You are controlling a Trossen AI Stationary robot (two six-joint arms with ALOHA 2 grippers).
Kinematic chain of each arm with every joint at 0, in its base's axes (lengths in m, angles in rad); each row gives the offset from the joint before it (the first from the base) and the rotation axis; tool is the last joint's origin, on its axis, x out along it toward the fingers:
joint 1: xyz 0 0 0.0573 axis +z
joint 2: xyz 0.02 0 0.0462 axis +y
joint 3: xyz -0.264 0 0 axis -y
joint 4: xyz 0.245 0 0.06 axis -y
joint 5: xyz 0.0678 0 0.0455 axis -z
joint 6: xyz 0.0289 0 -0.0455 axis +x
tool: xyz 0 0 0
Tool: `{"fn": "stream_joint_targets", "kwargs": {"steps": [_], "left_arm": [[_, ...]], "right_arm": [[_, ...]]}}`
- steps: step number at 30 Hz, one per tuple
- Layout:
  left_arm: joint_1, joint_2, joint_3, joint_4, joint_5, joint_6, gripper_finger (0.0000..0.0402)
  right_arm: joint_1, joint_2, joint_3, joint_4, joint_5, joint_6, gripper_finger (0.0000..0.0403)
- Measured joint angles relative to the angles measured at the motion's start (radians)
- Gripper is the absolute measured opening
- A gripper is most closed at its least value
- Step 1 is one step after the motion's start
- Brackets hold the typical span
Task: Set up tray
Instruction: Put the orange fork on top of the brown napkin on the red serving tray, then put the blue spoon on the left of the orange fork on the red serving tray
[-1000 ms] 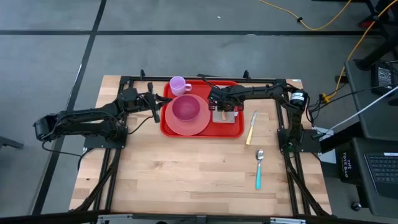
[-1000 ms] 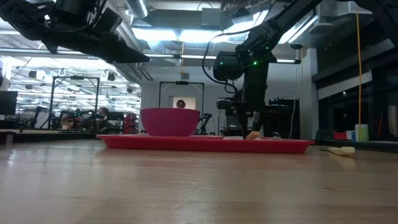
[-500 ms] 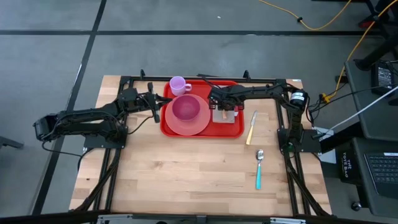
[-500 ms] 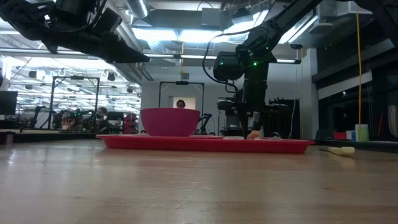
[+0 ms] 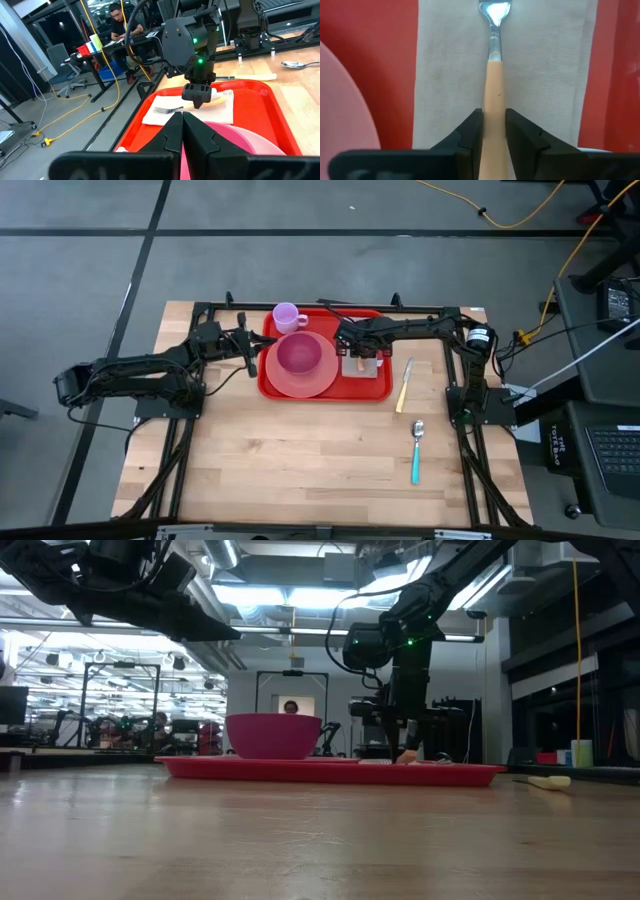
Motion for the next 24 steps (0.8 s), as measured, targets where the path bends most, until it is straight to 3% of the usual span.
{"fn": "stream_joint_targets", "kwargs": {"steps": [7,17,24], "left_arm": [[0.000,0.000,0.000,0.000,0.000,0.000,0.0008],[0.000,0.000,0.000,0.000,0.000,0.000,0.0007],[0.000,0.000,0.000,0.000,0.000,0.000,0.0005]], "right_arm": [[0.000,0.000,0.000,0.001,-0.001,0.000,0.0070],[0.000,0.000,0.000,0.002,0.000,0.000,0.0150],[0.000,0.000,0.000,0.001,0.000,-0.001,0.0174]]}}
